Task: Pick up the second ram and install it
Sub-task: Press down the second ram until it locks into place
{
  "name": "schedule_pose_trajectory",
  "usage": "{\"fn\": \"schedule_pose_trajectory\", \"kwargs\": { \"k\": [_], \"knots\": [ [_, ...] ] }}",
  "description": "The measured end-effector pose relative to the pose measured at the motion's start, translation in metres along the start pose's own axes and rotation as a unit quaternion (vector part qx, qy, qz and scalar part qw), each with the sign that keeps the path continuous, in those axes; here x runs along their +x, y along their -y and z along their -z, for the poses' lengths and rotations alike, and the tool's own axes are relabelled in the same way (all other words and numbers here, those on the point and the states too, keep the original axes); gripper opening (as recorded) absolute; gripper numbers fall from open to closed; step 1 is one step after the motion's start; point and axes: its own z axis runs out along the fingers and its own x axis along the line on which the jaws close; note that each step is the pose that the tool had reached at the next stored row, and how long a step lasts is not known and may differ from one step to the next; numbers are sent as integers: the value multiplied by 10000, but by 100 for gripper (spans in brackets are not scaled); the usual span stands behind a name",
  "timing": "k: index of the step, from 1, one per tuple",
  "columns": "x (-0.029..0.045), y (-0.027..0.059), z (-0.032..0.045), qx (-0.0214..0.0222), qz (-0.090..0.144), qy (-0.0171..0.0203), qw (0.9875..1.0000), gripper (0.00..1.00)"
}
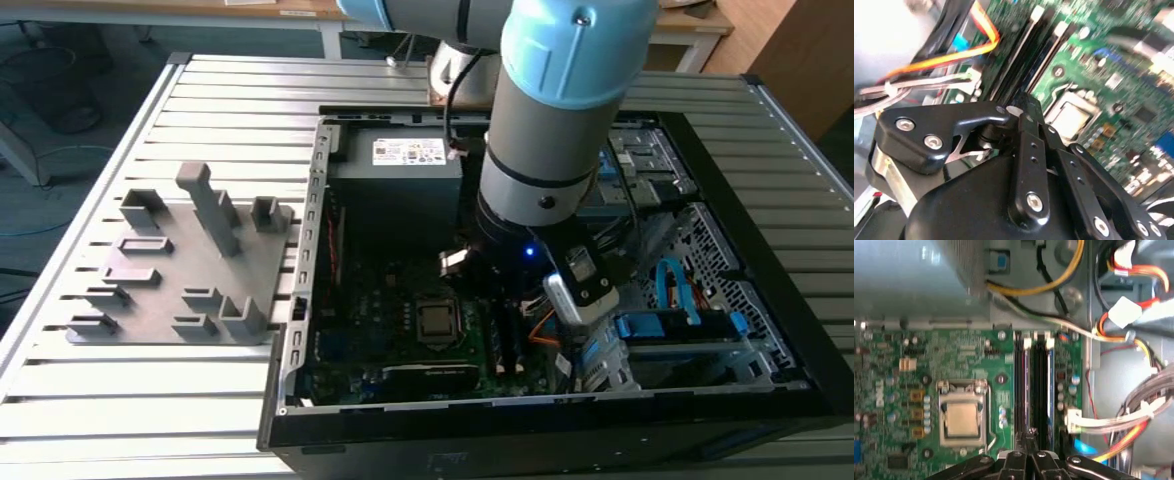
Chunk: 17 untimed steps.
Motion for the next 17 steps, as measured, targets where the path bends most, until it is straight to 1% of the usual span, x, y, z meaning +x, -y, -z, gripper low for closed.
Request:
{"fn": "schedule_pose_trajectory", "kwargs": {
  "k": [2, 3, 6, 7, 14, 15, 17],
  "knots": [
    [0, -87, -6, 1, 0, -2, 10000, 10],
    [0, -113, -9, -3, 0, -2, 10000, 10],
    [-1, -153, -1, -4, 0, -3, 10000, 10],
    [-1, -153, 26, -2, 1, -3, 10000, 10],
    [-6, -147, 340, -4, 0, 0, 10000, 10],
    [-6, -147, 364, -4, 0, 0, 10000, 10],
    [-6, -147, 367, -5, 0, 0, 10000, 10]
  ]
}}
